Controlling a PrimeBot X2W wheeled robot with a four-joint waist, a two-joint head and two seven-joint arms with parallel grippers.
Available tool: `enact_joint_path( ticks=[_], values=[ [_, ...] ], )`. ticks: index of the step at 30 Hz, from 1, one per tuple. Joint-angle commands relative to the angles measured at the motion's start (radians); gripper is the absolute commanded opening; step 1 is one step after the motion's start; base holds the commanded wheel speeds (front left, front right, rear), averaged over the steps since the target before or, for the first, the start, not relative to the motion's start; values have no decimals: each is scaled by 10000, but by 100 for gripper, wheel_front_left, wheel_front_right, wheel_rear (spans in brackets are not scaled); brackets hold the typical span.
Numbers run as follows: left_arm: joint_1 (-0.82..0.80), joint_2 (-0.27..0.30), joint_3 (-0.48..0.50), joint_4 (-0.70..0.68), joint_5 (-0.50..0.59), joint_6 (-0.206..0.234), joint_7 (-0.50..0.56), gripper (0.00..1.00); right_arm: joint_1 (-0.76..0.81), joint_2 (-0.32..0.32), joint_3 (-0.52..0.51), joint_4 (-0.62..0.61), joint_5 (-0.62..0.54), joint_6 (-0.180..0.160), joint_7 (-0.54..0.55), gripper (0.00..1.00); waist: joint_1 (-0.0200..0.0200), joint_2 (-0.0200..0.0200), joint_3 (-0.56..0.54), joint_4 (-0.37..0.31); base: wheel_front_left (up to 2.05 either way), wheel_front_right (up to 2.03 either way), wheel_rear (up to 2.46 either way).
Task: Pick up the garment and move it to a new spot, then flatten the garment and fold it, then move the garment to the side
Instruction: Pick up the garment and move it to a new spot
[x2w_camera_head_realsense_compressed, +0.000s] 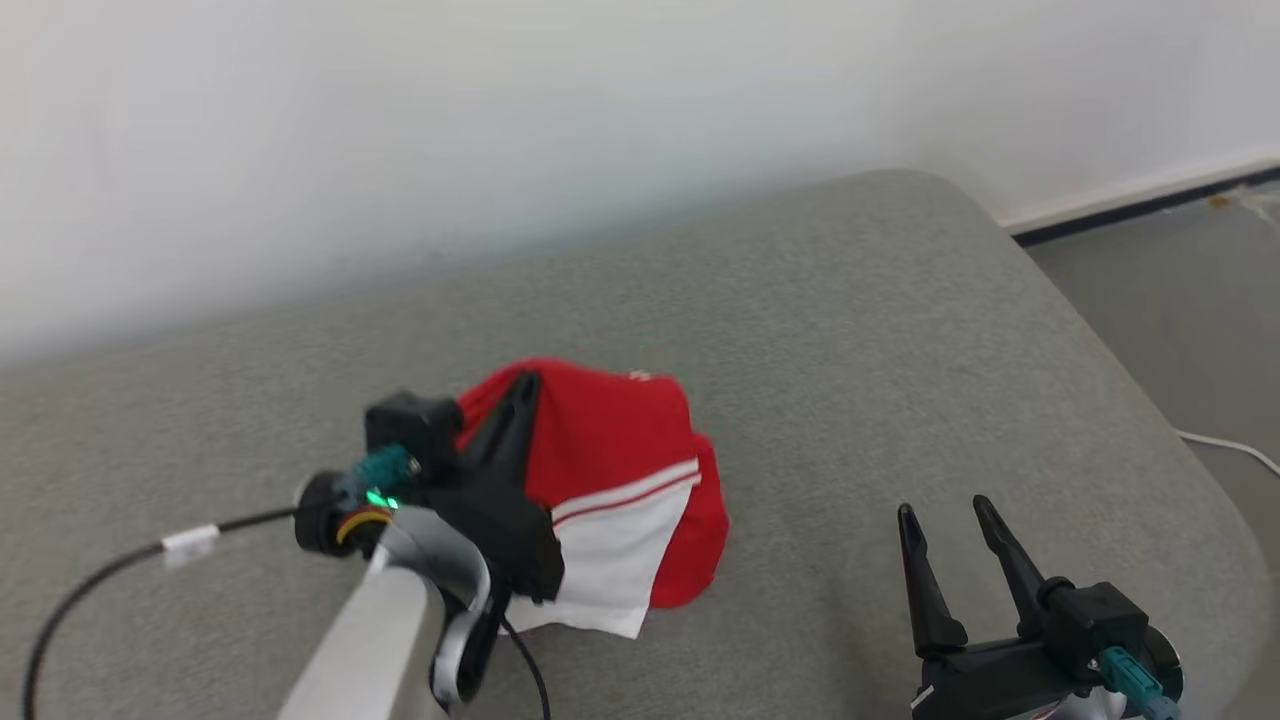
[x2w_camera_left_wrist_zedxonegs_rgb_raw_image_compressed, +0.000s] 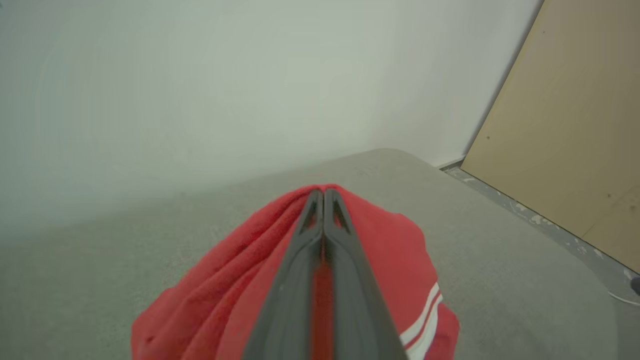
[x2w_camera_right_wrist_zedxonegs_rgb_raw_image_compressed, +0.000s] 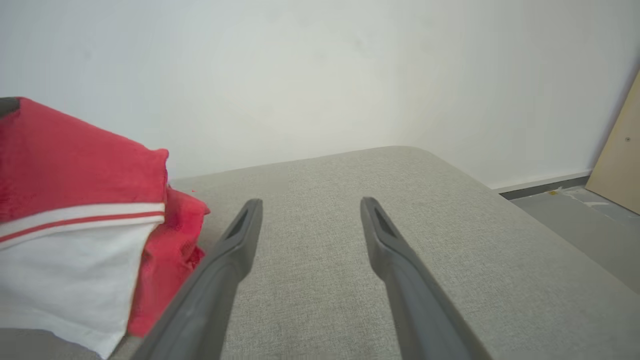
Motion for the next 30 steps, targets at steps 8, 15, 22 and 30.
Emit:
enact_joint_path(
  ticks=[8, 15, 22, 30],
  values=[
    [791, -229, -447, 1958, -127, -143, -2051, 100, 72, 12, 71, -23, 156, -18, 55, 100, 0, 0, 199, -36, 0, 0, 0],
    [1497, -194, 112, 1281, -101, 12, -3061, 100, 298, 15, -363, 70, 202, -18, -22, 100, 0, 0, -193, 1391, 0, 0, 0],
    [3036, -104, 1854, -1071, 342, -264, -3069, 100, 351, 14, -827, 236, 381, -18, -272, 100, 0, 0, -491, 2729, 0, 0, 0],
    [5278, -33, 3217, -2432, 1256, -708, -3071, 100, 597, 11, -1072, 233, -356, -18, -579, 100, 0, 0, -744, 3502, 0, 0, 0]
  ],
)
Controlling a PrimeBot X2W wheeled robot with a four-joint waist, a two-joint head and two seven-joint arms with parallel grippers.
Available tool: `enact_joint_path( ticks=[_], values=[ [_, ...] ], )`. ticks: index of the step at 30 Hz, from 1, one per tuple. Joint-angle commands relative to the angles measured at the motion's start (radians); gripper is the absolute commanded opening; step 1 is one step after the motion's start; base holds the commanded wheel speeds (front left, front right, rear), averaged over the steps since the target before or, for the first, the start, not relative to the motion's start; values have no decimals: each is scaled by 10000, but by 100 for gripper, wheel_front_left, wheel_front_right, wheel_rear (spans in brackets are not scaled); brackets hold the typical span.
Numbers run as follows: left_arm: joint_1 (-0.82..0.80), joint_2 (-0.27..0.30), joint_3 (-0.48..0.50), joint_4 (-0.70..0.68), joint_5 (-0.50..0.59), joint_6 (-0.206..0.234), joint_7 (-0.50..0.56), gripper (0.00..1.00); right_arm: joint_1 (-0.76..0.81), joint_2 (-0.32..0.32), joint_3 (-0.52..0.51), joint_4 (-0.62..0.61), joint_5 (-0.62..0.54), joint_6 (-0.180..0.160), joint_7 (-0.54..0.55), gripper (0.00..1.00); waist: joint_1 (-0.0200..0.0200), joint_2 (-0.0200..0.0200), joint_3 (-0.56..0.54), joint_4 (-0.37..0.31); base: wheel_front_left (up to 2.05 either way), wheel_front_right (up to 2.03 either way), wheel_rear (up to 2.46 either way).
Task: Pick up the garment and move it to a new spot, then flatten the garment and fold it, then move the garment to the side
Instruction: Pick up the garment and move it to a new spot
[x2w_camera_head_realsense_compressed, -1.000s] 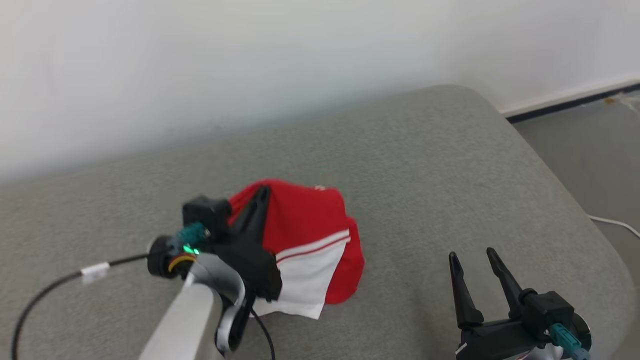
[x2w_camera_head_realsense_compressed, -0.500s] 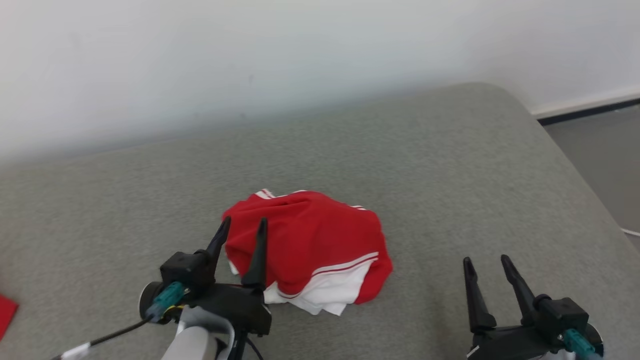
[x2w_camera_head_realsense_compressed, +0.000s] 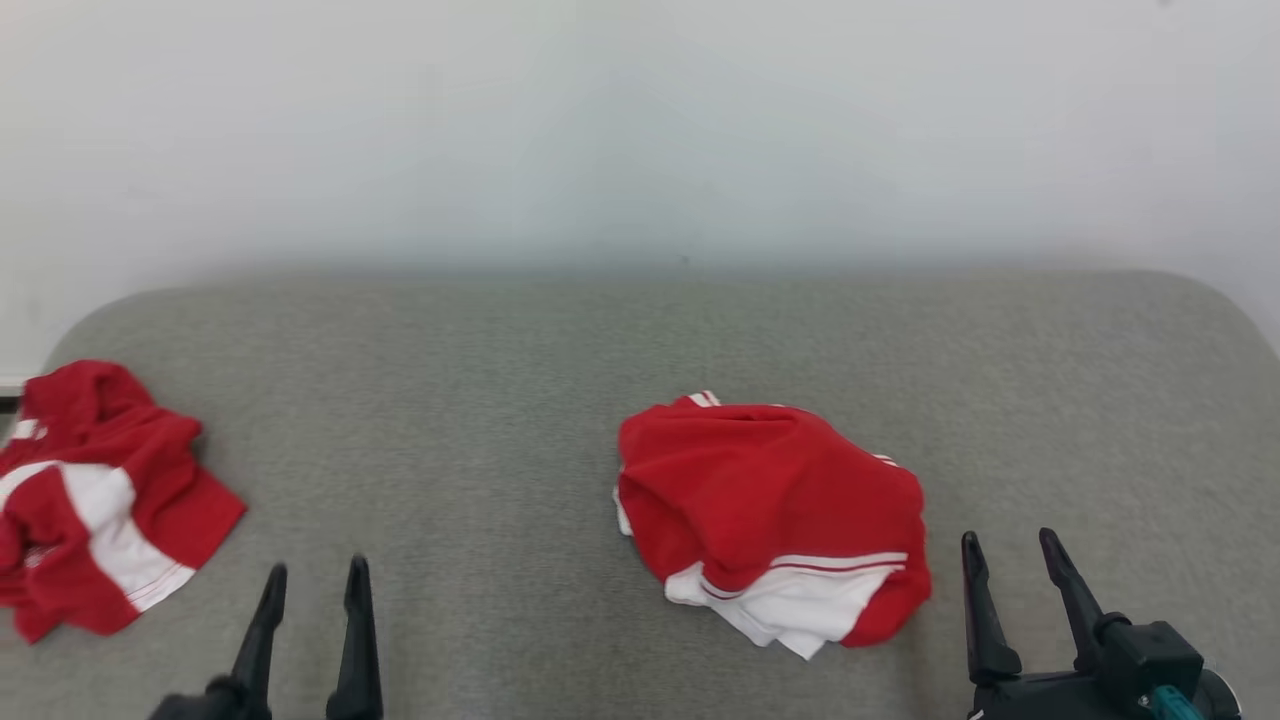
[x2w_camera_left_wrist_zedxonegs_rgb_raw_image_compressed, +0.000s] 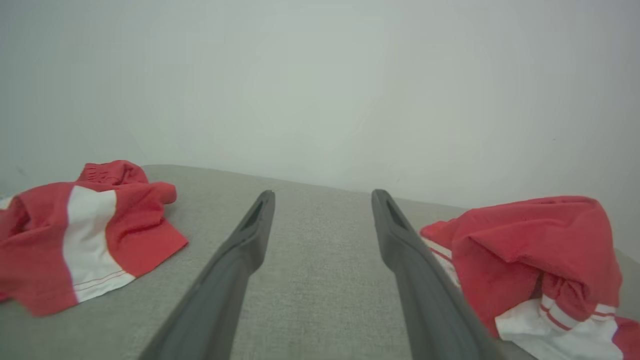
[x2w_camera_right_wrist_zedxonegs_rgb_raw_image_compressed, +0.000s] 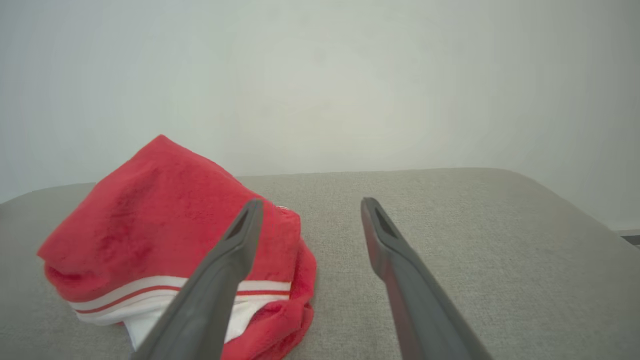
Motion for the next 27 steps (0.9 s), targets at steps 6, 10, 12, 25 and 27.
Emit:
enact_joint_path(
  ticks=[6, 10, 12, 25, 27],
  values=[
    [1022, 333, -78, 270, 1158, -111, -23, 100, 443, 5, 2, 59, -248, -18, -167, 100, 0, 0, -486, 796, 0, 0, 0],
    [1321, 264, 128, 466, 1036, -125, -24, 100, 632, 6, -43, 505, -291, -18, -171, 100, 0, 0, -533, 832, 0, 0, 0],
    [1428, 255, 172, 572, 962, -137, -24, 100, 734, 4, -117, 762, -309, -18, -107, 100, 0, 0, -546, 823, 0, 0, 0],
    [1570, 653, -49, 1229, 901, -138, -24, 100, 787, 7, -447, 1918, -228, -18, 242, 100, 0, 0, -541, 678, 0, 0, 0],
    [1579, 680, -49, 1238, 867, -140, -24, 100, 725, 4, -461, 1966, -208, -18, 223, 100, 0, 0, -520, 661, 0, 0, 0]
  ],
)
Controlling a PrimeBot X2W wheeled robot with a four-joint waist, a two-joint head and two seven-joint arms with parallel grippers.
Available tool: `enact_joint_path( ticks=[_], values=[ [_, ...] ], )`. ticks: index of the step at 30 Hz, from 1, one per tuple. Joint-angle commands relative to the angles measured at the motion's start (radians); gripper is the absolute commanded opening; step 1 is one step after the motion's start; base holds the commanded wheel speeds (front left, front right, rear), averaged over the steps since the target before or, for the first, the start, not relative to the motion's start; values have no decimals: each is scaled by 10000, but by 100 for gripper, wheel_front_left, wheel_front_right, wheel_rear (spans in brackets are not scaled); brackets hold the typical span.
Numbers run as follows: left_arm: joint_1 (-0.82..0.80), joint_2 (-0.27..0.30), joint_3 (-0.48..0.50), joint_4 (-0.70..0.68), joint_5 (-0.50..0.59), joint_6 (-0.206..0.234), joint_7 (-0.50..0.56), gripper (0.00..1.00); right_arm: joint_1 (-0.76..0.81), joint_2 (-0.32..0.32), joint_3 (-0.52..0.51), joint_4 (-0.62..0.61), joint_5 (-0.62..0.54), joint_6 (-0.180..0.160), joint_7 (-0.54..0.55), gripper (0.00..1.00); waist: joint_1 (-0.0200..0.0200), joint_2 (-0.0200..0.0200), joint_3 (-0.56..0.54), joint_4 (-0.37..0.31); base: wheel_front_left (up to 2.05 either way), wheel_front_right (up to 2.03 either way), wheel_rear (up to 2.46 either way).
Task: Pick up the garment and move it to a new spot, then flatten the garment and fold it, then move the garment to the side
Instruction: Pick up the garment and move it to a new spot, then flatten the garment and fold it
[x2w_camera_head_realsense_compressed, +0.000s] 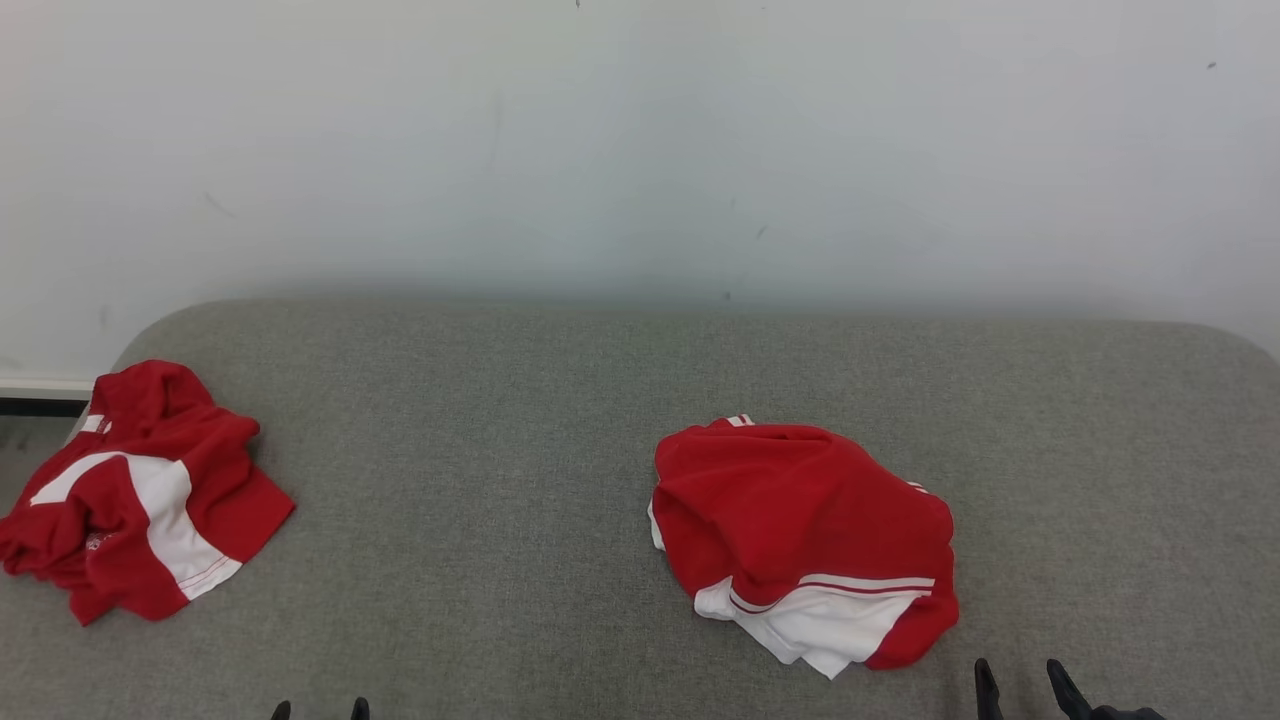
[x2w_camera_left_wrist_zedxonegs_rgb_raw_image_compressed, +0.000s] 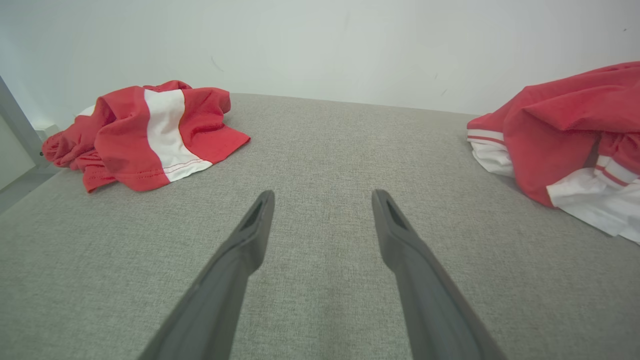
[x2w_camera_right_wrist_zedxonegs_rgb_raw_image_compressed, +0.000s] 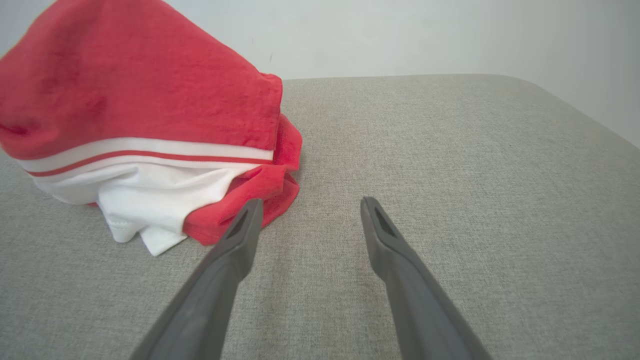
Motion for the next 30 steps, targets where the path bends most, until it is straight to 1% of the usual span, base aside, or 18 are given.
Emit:
enact_joint_path(
  ticks=[1, 12, 23, 25, 30],
  values=[
    [148, 28, 5, -3, -14, -3, -24, 100, -18, 0, -16, 2, 21, -18, -59, 100, 1, 0, 12, -5, 0, 0, 0],
    [123, 11, -6, -162, -88, -6, -25, 100, -178, 0, 118, 15, 169, -18, -176, 100, 1, 0, 102, -59, 0, 0, 0],
    [51, -32, -374, -43, -253, -10, 0, 100, -325, 2, 289, 76, 227, -18, -188, 100, 1, 0, 87, -177, 0, 0, 0],
    [-84, -52, -630, -80, -495, -13, 132, 100, -348, 0, 319, 84, 225, -18, -178, 100, 1, 0, 103, -261, 0, 0, 0],
    [-871, 220, -1835, -260, -1148, -13, 655, 100, -442, 0, 410, -8, 111, -18, -115, 100, 1, 0, 225, -753, 0, 0, 0]
  ],
)
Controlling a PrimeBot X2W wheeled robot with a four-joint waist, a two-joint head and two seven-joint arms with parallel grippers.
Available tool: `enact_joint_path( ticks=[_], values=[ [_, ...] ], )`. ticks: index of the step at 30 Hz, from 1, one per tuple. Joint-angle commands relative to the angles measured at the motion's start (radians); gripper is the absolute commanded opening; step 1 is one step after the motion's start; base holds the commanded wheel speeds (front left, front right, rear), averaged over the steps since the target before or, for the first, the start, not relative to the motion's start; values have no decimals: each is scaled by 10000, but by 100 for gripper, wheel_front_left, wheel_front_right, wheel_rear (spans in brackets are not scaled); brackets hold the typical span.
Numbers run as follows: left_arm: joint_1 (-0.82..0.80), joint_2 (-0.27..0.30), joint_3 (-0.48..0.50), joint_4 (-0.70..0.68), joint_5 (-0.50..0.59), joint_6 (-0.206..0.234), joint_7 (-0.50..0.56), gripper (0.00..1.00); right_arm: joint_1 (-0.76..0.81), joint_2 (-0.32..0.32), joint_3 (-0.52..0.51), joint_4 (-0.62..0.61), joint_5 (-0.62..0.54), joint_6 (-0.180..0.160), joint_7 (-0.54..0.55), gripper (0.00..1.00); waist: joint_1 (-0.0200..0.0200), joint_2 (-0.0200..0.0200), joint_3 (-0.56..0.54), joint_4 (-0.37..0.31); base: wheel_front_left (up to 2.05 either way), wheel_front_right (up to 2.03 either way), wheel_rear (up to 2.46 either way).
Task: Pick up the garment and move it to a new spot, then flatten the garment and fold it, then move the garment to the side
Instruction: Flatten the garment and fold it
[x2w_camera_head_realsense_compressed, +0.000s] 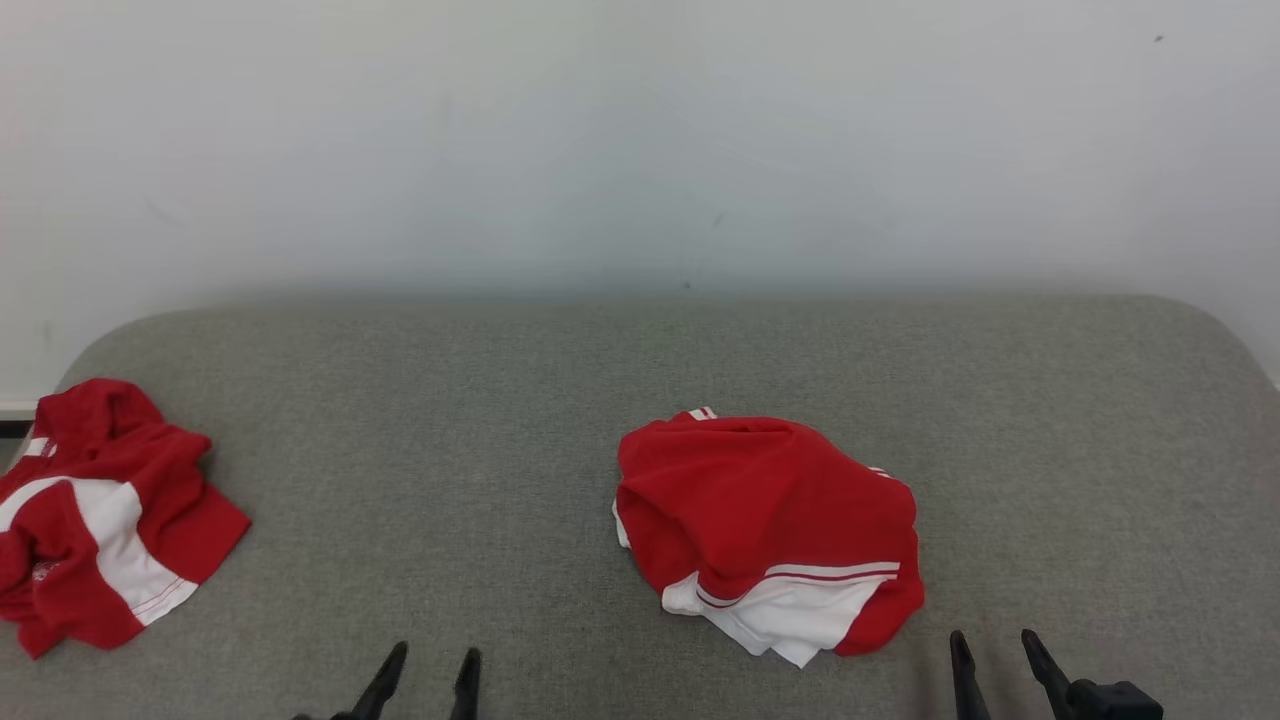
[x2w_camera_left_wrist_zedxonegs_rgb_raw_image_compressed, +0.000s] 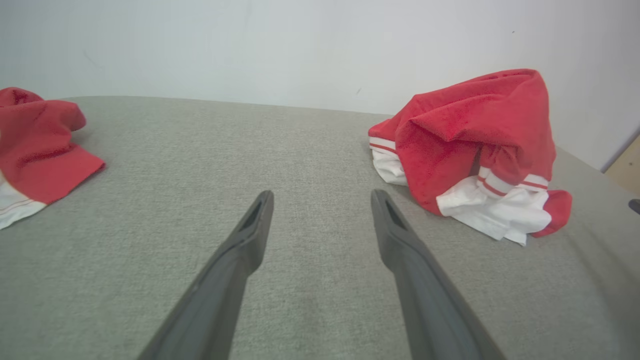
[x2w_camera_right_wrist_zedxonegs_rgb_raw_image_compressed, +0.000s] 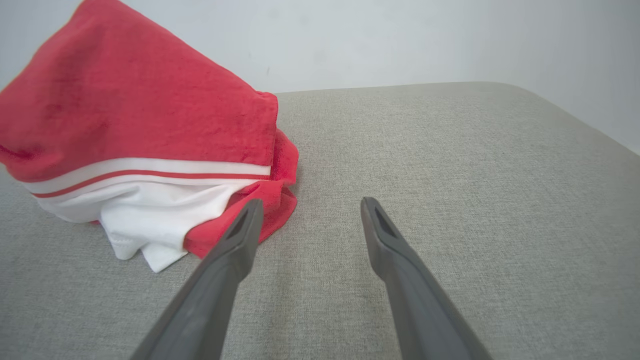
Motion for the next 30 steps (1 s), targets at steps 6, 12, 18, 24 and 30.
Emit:
enact_joint_path(
  ticks=[6, 12, 18, 24, 30],
  values=[
    [-1619, 295, -1796, 285, -936, -11, 560, 100, -247, 1, 197, -233, -160, -18, 149, 100, 1, 0, 341, -1410, 0, 0, 0],
    [-2458, 360, -2603, 1015, -1233, -13, 704, 100, -344, 2, 281, -369, -163, -18, 211, 100, 1, 0, 615, -2525, 0, 0, 0],
    [-3150, 279, -2950, 1730, -1449, -12, 496, 100, -506, 5, 346, -343, -27, -18, 201, 100, 1, 0, 965, -3443, 0, 0, 0],
    [-3849, 156, -2937, 2422, -1350, 98, 290, 45, -549, 7, 372, -221, 131, -18, 52, 100, 1, 0, 1157, -3823, 0, 0, 0],
    [-4903, -9, -3134, 2240, -983, 79, -161, 0, -583, 6, 321, -88, 203, -18, -19, 100, 1, 0, 1150, -3677, 0, 0, 0]
  ],
)
